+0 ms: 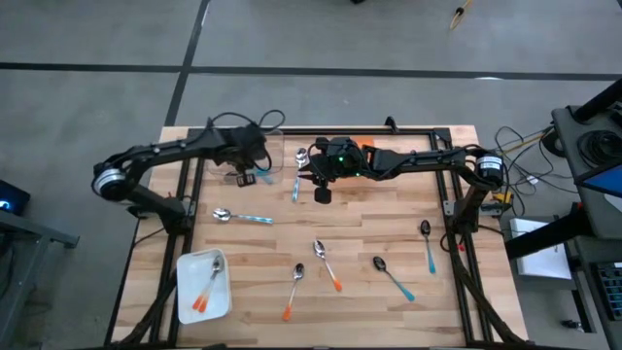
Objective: Sort silverware by color (type)
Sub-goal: Put the blue spoon into the transparent bin
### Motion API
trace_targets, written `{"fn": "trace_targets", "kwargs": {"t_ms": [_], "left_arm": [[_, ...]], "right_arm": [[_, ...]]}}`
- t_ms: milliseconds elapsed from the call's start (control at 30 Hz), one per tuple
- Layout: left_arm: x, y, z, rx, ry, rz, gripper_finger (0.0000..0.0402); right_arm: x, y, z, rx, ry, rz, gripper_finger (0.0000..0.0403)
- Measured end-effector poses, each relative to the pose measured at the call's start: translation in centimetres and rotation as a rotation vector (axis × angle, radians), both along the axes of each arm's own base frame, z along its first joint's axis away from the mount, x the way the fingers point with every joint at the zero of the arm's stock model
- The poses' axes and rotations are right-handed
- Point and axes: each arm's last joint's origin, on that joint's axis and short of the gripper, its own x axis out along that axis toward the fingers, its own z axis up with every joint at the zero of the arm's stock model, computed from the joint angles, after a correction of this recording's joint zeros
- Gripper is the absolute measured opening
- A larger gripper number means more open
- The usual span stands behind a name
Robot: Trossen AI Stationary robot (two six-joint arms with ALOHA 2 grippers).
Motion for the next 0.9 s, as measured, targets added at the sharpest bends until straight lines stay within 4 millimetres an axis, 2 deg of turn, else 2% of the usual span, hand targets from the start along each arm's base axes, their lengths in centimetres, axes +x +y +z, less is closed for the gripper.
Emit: {"fn": "trace_targets", "kwargs": {"t_ms": [200, 433, 733, 900], "left_arm": [[0.3, 0.5, -0.7, -0.016, 0.037, -0.006, 0.0023], [-0.4, 1.3, -0.4, -0.007, 0.03, 0.021, 0.0023], [-1.9, 3.4, -0.3, -0.129, -0.172, 0.292, 0.0022], [-2.0, 4.2, -0.9, -0.158, -0.218, 0.431, 0.0022]], "right_arm": [[0.0, 0.0, 0.0, 0.007, -0.001, -0.004, 0.0068], [0.0, 0.0, 0.0, 0.007, -0.001, -0.004, 0.0068], [0.0, 0.0, 0.0, 0.007, 0.0, -0.003, 0.0068], [0.0, 0.0, 0.0, 0.007, 0.001, -0.004, 0.0068]]}}
